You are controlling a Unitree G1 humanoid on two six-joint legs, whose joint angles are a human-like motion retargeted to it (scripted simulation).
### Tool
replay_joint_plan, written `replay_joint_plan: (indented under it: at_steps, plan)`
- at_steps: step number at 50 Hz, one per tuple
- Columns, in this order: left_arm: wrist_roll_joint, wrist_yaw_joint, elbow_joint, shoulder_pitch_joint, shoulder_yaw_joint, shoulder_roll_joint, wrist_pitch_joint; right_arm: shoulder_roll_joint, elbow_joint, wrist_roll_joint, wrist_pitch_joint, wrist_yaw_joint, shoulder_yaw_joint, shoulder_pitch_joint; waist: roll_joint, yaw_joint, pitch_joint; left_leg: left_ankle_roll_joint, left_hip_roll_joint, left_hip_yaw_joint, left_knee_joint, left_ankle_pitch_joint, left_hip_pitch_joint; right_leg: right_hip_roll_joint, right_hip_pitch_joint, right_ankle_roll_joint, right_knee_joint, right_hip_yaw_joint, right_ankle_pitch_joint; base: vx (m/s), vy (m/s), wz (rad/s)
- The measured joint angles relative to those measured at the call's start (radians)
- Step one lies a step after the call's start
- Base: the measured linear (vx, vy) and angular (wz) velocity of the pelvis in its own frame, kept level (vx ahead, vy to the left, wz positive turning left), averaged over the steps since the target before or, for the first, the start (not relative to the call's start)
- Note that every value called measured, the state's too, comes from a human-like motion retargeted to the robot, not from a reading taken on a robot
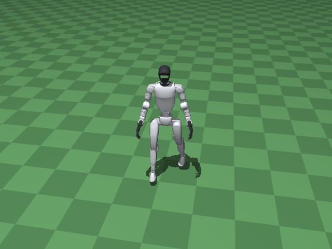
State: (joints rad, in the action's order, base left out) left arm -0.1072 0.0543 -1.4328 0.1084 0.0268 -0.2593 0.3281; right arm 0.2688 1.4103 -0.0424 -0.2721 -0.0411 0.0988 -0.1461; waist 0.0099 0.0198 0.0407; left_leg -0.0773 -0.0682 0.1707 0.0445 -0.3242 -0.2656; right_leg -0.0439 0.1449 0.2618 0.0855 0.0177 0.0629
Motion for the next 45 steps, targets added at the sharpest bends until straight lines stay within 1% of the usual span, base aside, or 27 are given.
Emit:
replay_joint_plan:
  at_steps: [1,2,3,5,6,7,8,10,12,13,14,15,17,18,20,21,22,23,25,27,30,33,35,37,40,42,45]
  plan:
    - [0.007,-0.008,0.008,-0.005,-0.007,0.006,0.001,0.003,-0.004,-0.015,-0.003,-0.003,-0.004,0.009,-0.011,-0.007,-0.009,0.017,0.025,0.022,0.007,0.017,0.005,-0.034,-0.008,0.0,0.001,0.025,-0.002,0.3,-0.09,0.49]
    - [-0.006,-0.008,0.016,-0.003,-0.004,0.008,0.006,0.004,-0.008,-0.035,-0.008,-0.002,-0.009,0.013,-0.018,-0.007,-0.015,0.023,0.033,0.033,0.017,0.028,0.007,-0.045,-0.013,0.0,0.0,0.033,-0.009,0.29,-0.21,0.26]
    - [-0.062,0.009,0.023,0.012,0.019,0.003,0.018,0.0,-0.015,-0.067,-0.019,0.008,-0.017,0.009,-0.018,0.008,-0.017,0.007,0.008,0.024,0.032,0.027,0.006,-0.01,-0.013,0.0,-0.007,0.006,-0.027,0.3,-0.39,-0.06]
    - [-0.195,0.054,0.03,0.045,0.065,-0.006,0.019,0.002,-0.019,-0.117,-0.014,0.033,-0.031,-0.005,-0.031,0.024,-0.017,0.0,0.006,0.027,0.058,0.04,0.011,0.001,-0.018,0.0,-0.011,-0.005,-0.078,0.29,-0.38,-0.09]
    - [-0.187,0.055,0.034,0.049,0.063,-0.008,0.017,0.003,-0.021,-0.118,-0.012,0.036,-0.036,-0.005,-0.037,0.032,-0.02,-0.003,0.005,0.027,0.071,0.048,0.011,0.009,-0.021,0.0,-0.017,-0.004,-0.108,0.28,-0.29,0.02]
    - [-0.159,0.048,0.038,0.054,0.053,-0.011,0.015,0.005,-0.021,-0.116,-0.01,0.037,-0.04,-0.008,-0.044,0.039,-0.021,-0.006,0.006,0.026,0.084,0.057,0.012,0.014,-0.024,0.0,-0.023,-0.002,-0.129,0.27,-0.28,0.02]
    - [-0.089,0.024,0.04,0.061,0.027,-0.012,0.011,0.008,-0.019,-0.11,-0.01,0.031,-0.042,-0.015,-0.053,0.045,-0.022,-0.008,0.012,0.026,0.098,0.067,0.016,0.014,-0.025,0.0,-0.029,0.001,-0.132,0.27,-0.19,0.05]
    - [-0.104,0.034,0.053,0.061,0.042,-0.006,-0.005,0.013,-0.016,-0.129,0.002,0.045,-0.049,-0.011,-0.065,0.061,-0.023,-0.004,0.039,0.014,0.13,0.086,0.016,-0.01,-0.037,0.0,-0.051,0.007,-0.106,0.26,-0.07,0.06]
    - [0.11,-0.024,0.054,0.057,-0.027,-0.008,-0.031,0.023,-0.007,-0.094,0.004,0.025,-0.055,-0.023,-0.079,0.069,-0.022,-0.012,0.055,-0.018,0.191,0.1,0.036,-0.022,-0.045,0.0,-0.07,0.007,-0.081,0.25,-0.1,0.09]
    - [0.123,-0.021,0.057,0.051,-0.032,-0.004,-0.044,0.028,-0.005,-0.1,0.011,0.023,-0.064,-0.021,-0.088,0.072,-0.021,-0.029,0.072,-0.053,0.268,0.098,0.062,-0.04,-0.057,0.0,-0.081,0.009,-0.065,0.24,-0.07,0.12]
    - [0.135,-0.01,0.06,0.045,-0.034,-0.001,-0.055,0.033,-0.003,-0.093,0.017,0.029,-0.071,-0.02,-0.094,0.077,-0.024,-0.021,0.081,-0.08,0.29,0.106,0.07,-0.05,-0.061,0.0,-0.088,0.011,-0.059,0.22,-0.06,0.11]
    - [0.148,0.005,0.063,0.04,-0.035,0.001,-0.065,0.036,-0.001,-0.081,0.023,0.037,-0.076,-0.02,-0.098,0.083,-0.031,-0.001,0.086,-0.104,0.284,0.119,0.069,-0.057,-0.062,0.0,-0.092,0.013,-0.057,0.2,-0.06,0.12]
    - [0.071,0.062,0.07,0.033,-0.008,0.008,-0.081,0.046,0.001,-0.085,0.045,0.063,-0.087,-0.023,-0.116,0.089,-0.032,0.009,0.103,-0.203,0.363,0.126,0.104,-0.091,-0.071,0.0,-0.101,0.013,-0.049,0.18,-0.04,0.2]
    - [0.136,0.059,0.067,0.028,-0.033,0.004,-0.094,0.052,0.002,-0.074,0.052,0.06,-0.09,-0.029,-0.123,0.087,-0.032,0.013,0.104,-0.26,0.409,0.121,0.13,-0.105,-0.07,0.0,-0.107,0.009,-0.045,0.16,-0.04,0.31]
    - [0.18,0.073,0.066,0.021,-0.04,0.007,-0.113,0.061,0.005,-0.057,0.066,0.063,-0.091,-0.037,-0.137,0.086,-0.039,0.031,0.099,-0.376,0.496,0.083,0.184,-0.131,-0.068,0.0,-0.11,-0.001,-0.038,0.14,-0.05,0.42]
    - [0.057,0.129,0.066,0.029,0.012,0.011,-0.121,0.065,0.004,-0.076,0.079,0.09,-0.091,-0.044,-0.139,0.085,-0.043,0.041,0.091,-0.43,0.52,0.048,0.209,-0.14,-0.062,0.0,-0.116,-0.01,-0.034,0.13,-0.05,0.51]
    - [0.007,0.149,0.064,0.034,0.032,0.012,-0.125,0.07,0.004,-0.086,0.086,0.096,-0.091,-0.052,-0.141,0.084,-0.045,0.049,0.084,-0.482,0.537,0.013,0.23,-0.147,-0.058,0.0,-0.12,-0.02,-0.03,0.12,-0.06,0.57]
    - [0.104,0.097,0.054,0.031,-0.012,0.008,-0.121,0.074,0.007,-0.074,0.079,0.059,-0.089,-0.062,-0.143,0.079,-0.044,0.053,0.078,-0.531,0.538,-0.024,0.246,-0.153,-0.056,0.0,-0.121,-0.031,-0.025,0.12,-0.09,0.59]
    - [0.194,0.085,0.049,0.026,-0.038,0.004,-0.124,0.075,0.007,-0.059,0.077,0.054,-0.081,-0.066,-0.143,0.081,-0.044,0.059,0.063,-0.624,0.504,-0.084,0.267,-0.156,-0.056,0.0,-0.125,-0.052,-0.015,0.11,-0.1,0.61]
    - [0.209,0.073,0.044,0.03,-0.04,0.003,-0.125,0.077,0.006,-0.057,0.076,0.045,-0.067,-0.07,-0.138,0.083,-0.04,0.061,0.058,-0.713,0.42,-0.102,0.28,-0.159,-0.052,0.0,-0.133,-0.081,-0.003,0.1,-0.07,0.79]
    - [0.211,0.046,0.036,0.046,-0.045,0.004,-0.124,0.076,0.011,-0.051,0.074,0.029,-0.051,-0.078,-0.128,0.085,-0.031,0.065,0.072,-0.838,0.231,-0.059,0.294,-0.166,-0.04,0.0,-0.151,-0.135,0.018,0.08,-0.02,0.97]
    - [0.208,0.029,0.033,0.049,-0.05,0.005,-0.119,0.064,0.02,-0.057,0.065,0.023,-0.058,-0.075,-0.104,0.095,-0.025,0.061,0.09,-0.92,0.045,0.007,0.311,-0.169,-0.024,0.0,-0.202,-0.186,0.057,0.09,0.07,0.9]
    - [0.222,0.013,0.031,0.05,-0.046,0.005,-0.107,0.053,0.027,-0.068,0.046,0.024,-0.07,-0.073,-0.089,0.109,-0.023,0.061,0.094,-0.954,-0.068,0.052,0.328,-0.162,-0.015,0.0,-0.23,-0.215,0.078,0.1,0.04,0.71]
    - [0.247,0.007,0.023,0.049,-0.032,0.007,-0.095,0.04,0.035,-0.083,0.028,0.039,-0.091,-0.076,-0.076,0.123,-0.019,0.041,0.078,-0.976,-0.132,0.077,0.351,-0.149,-0.02,0.0,-0.237,-0.243,0.091,0.11,0.0,0.59]
    - [0.238,0.019,0.013,0.044,-0.009,0.011,-0.075,0.023,0.045,-0.056,0.016,0.058,-0.102,-0.085,-0.071,0.141,-0.011,0.014,0.033,-0.995,-0.132,0.092,0.399,-0.131,-0.055,0.0,-0.19,-0.28,0.084,0.12,-0.04,0.52]
    - [0.232,0.026,0.008,0.037,0.001,0.015,-0.064,0.011,0.049,-0.047,0.007,0.062,-0.11,-0.089,-0.072,0.152,-0.007,0.01,0.016,-0.993,-0.132,0.115,0.421,-0.133,-0.07,0.0,-0.182,-0.299,0.088,0.15,0.02,0.48]
    - [0.197,0.053,-0.003,0.021,0.003,0.021,-0.055,-0.009,0.051,-0.017,0.008,0.057,-0.122,-0.092,-0.072,0.167,-0.01,-0.008,-0.005,-0.946,-0.132,0.146,0.457,-0.142,-0.09,0.0,-0.188,-0.341,0.111,0.17,0.09,0.73]
